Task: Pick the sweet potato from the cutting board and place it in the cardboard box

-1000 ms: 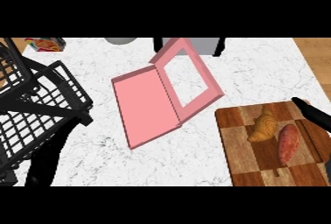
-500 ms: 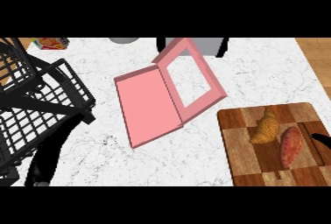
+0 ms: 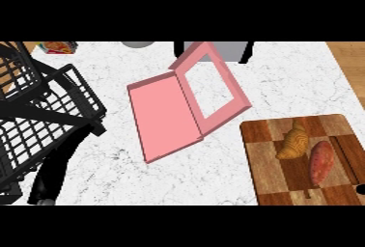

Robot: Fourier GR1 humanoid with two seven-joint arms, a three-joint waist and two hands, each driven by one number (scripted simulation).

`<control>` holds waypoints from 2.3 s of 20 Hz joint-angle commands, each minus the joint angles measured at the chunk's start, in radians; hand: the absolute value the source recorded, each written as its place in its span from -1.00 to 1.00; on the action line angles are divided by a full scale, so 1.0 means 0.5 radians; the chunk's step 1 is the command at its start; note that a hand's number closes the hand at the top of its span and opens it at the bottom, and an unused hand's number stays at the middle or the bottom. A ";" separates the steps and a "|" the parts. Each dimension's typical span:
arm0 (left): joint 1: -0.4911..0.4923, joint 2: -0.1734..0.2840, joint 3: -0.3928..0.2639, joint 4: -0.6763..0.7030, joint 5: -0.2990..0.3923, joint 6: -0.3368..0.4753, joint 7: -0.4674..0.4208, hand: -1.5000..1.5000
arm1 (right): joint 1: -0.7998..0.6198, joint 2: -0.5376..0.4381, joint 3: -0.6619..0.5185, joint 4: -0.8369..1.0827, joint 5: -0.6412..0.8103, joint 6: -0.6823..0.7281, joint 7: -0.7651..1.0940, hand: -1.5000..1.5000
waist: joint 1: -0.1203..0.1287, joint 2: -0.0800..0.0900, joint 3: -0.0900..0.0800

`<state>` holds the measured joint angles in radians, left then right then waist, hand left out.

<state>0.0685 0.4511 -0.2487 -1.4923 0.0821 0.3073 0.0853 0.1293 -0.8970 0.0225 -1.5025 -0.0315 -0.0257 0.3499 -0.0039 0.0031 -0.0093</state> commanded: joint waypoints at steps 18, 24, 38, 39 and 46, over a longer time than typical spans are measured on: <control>-0.128 -0.074 0.158 -0.094 -0.083 -0.076 -0.020 0.00 | -0.146 0.280 0.255 -0.196 0.309 0.174 0.821 -1.00 | 0.007 -0.007 0.018; 0.013 -0.101 0.172 -0.182 -0.090 -0.137 -0.032 0.00 | 0.025 0.369 0.203 -0.299 0.418 0.139 0.761 -1.00 | 0.001 -0.010 0.019; -0.039 -0.139 0.306 -0.164 -0.144 -0.250 -0.009 0.00 | -0.087 0.604 0.102 0.107 0.626 0.155 0.480 -1.00 | 0.009 -0.008 0.019; -0.107 -0.221 0.255 -0.153 -0.222 -0.180 0.058 0.00 | -0.174 0.632 0.112 0.119 0.648 0.188 0.525 -1.00 | 0.009 -0.007 0.019; -0.132 -0.250 0.291 -0.180 -0.266 -0.205 0.090 0.00 | -0.188 0.714 0.120 0.033 0.737 0.226 0.665 -1.00 | 0.007 -0.008 0.019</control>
<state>0.0540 0.3325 -0.1255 -1.5232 -0.0276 0.1862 0.1074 0.0285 -0.5738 0.0658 -1.4629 0.2986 0.0879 0.6554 0.0034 0.0013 -0.0031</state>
